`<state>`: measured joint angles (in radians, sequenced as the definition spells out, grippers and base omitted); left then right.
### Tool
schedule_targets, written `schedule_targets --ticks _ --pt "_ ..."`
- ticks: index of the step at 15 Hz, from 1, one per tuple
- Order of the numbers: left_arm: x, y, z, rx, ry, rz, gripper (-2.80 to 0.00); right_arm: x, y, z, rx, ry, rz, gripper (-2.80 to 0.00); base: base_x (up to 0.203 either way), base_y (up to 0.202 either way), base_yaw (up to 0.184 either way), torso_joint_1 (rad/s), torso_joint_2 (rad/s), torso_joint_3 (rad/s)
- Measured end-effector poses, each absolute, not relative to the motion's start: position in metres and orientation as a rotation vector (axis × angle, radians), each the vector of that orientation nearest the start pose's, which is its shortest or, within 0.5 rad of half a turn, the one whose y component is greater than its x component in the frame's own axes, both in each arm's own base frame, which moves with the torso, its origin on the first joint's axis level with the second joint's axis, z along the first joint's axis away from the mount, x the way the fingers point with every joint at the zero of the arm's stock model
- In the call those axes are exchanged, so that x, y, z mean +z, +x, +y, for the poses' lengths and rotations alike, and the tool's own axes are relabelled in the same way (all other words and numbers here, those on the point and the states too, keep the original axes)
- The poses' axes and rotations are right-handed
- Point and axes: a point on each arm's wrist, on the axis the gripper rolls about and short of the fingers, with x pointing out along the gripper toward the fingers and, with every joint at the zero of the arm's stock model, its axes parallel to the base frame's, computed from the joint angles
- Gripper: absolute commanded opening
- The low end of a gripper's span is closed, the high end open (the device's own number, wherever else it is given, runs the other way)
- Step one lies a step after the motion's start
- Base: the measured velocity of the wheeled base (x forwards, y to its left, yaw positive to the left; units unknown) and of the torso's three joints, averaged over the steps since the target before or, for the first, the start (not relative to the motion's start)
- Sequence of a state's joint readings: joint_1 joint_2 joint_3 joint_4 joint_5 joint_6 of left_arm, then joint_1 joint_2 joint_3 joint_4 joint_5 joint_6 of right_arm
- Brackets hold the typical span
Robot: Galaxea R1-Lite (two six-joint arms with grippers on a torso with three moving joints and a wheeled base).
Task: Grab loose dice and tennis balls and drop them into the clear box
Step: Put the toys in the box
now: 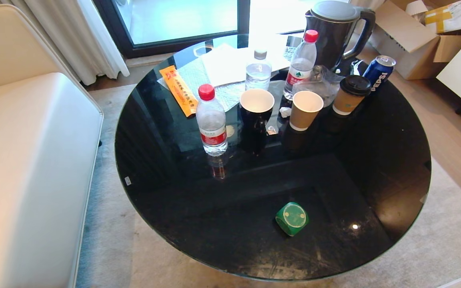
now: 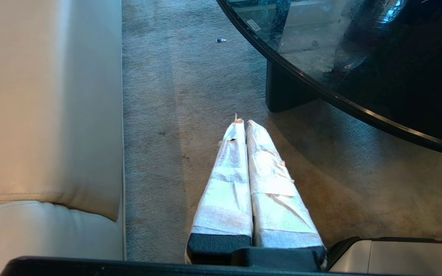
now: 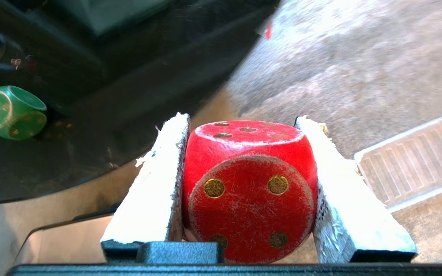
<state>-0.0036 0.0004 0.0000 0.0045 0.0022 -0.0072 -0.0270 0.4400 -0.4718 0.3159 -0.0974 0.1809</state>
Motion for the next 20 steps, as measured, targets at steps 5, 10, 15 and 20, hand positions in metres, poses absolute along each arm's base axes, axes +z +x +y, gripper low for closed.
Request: schedule_targets --ticks 5,10,15,20 --pt "0.075 -0.023 0.000 -0.001 -0.008 0.005 -2.80 0.136 -0.019 -0.001 -0.058 0.137 0.271 -2.80 0.000 0.000 0.000 0.000 0.00 0.000" --pt "0.075 -0.023 0.000 0.000 -0.008 0.005 -2.80 0.094 -0.030 -0.002 -0.117 0.083 0.119 -2.80 0.000 0.000 0.000 0.000 0.00 0.000" --pt "0.075 -0.023 0.000 -0.003 -0.007 0.005 -2.80 0.080 -0.027 -0.001 -0.058 0.068 0.054 -2.80 0.000 0.000 0.000 0.000 0.00 0.000" --pt "0.075 -0.023 0.000 0.000 -0.010 0.005 -2.80 0.078 -0.027 -0.001 -0.056 0.063 0.052 -2.80 0.000 0.000 0.000 0.000 0.00 0.000"
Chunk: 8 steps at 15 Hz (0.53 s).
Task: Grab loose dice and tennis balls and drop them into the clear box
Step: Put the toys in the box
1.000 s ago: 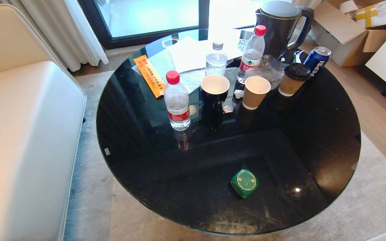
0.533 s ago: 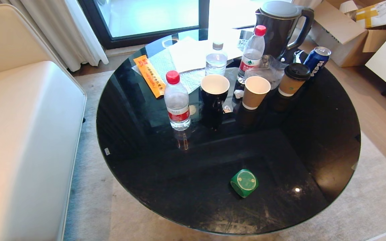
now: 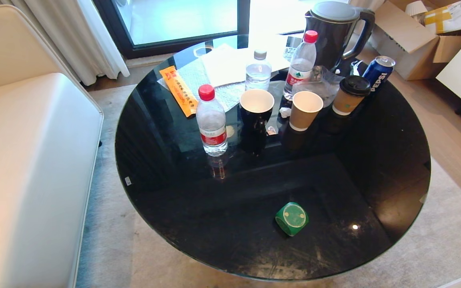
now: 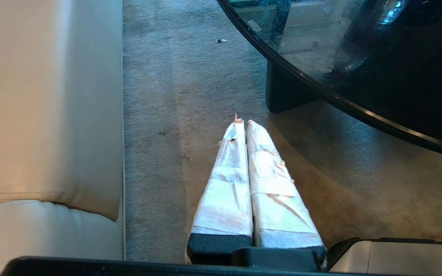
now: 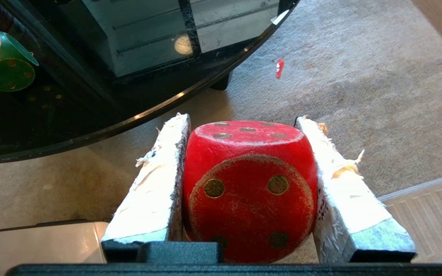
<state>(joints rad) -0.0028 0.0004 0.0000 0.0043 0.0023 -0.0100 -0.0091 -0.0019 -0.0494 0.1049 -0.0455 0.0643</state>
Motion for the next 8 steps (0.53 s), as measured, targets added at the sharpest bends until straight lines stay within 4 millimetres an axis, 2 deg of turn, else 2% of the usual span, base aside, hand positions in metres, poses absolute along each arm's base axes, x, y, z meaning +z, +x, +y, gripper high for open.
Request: schedule_targets --ticks 3,8 --pt "0.0750 -0.0228 0.0002 0.000 -0.012 0.005 -2.80 0.0778 -0.0271 -0.0008 -0.056 0.063 0.054 -2.80 0.000 0.000 0.000 -0.001 0.00 0.012" --pt "0.0750 -0.0228 0.0003 0.006 -0.020 0.005 -2.80 0.0777 -0.0271 -0.0008 -0.057 0.063 0.056 -2.80 0.000 0.000 0.000 0.001 0.00 0.167"
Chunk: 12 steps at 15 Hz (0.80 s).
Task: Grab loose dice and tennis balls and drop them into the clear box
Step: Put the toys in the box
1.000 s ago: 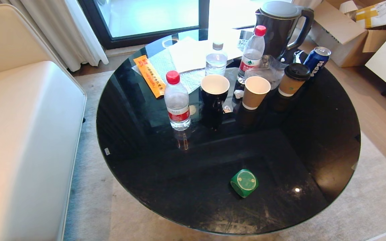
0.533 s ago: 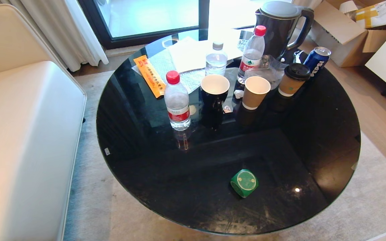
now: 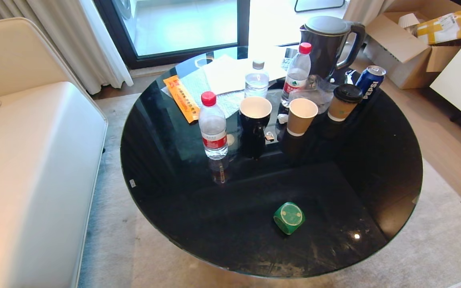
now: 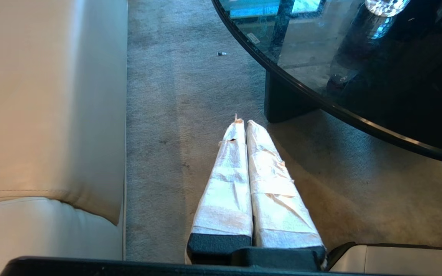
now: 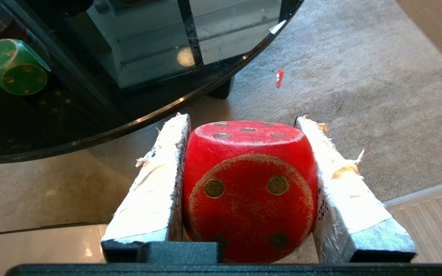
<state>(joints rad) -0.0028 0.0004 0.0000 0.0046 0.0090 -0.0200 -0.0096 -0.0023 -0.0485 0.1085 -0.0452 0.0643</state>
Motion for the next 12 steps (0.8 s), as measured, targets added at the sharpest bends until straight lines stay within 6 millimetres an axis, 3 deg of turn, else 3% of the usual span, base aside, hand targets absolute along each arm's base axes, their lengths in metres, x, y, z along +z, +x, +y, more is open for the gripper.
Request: schedule_targets --ticks 12 --pt "0.0749 -0.0228 0.0003 0.006 -0.021 0.007 -2.80 0.0776 -0.0270 -0.0008 -0.056 0.063 0.057 -2.80 0.000 0.000 0.000 0.002 0.00 0.202"
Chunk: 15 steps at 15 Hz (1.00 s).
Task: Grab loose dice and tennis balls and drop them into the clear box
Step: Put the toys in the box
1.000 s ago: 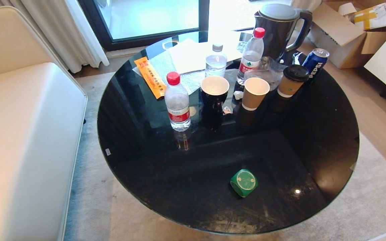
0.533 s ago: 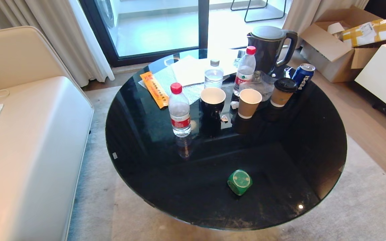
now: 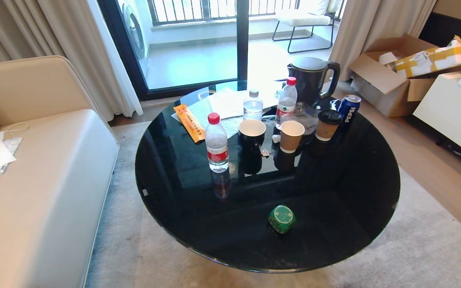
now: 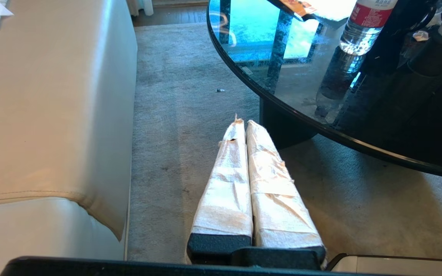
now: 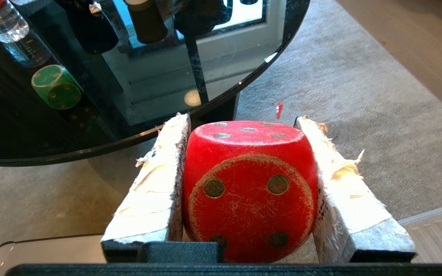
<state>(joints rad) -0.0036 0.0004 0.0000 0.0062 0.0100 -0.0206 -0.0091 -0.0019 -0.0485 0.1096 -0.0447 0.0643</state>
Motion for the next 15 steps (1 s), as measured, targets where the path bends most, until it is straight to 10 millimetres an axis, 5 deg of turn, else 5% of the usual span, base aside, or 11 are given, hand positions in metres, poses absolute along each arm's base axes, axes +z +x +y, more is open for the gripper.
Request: schedule_targets --ticks 10,15 --pt "0.0751 -0.0228 0.0002 0.005 -0.015 0.005 -2.80 0.0776 -0.0270 -0.0007 -0.055 0.063 0.057 -2.80 0.000 0.000 0.000 0.004 0.00 0.092" --pt "0.0750 -0.0228 0.0003 0.005 -0.018 0.005 -2.80 0.0775 -0.0270 -0.0008 -0.056 0.063 0.058 -2.80 -0.152 0.000 0.000 0.003 0.00 0.003"
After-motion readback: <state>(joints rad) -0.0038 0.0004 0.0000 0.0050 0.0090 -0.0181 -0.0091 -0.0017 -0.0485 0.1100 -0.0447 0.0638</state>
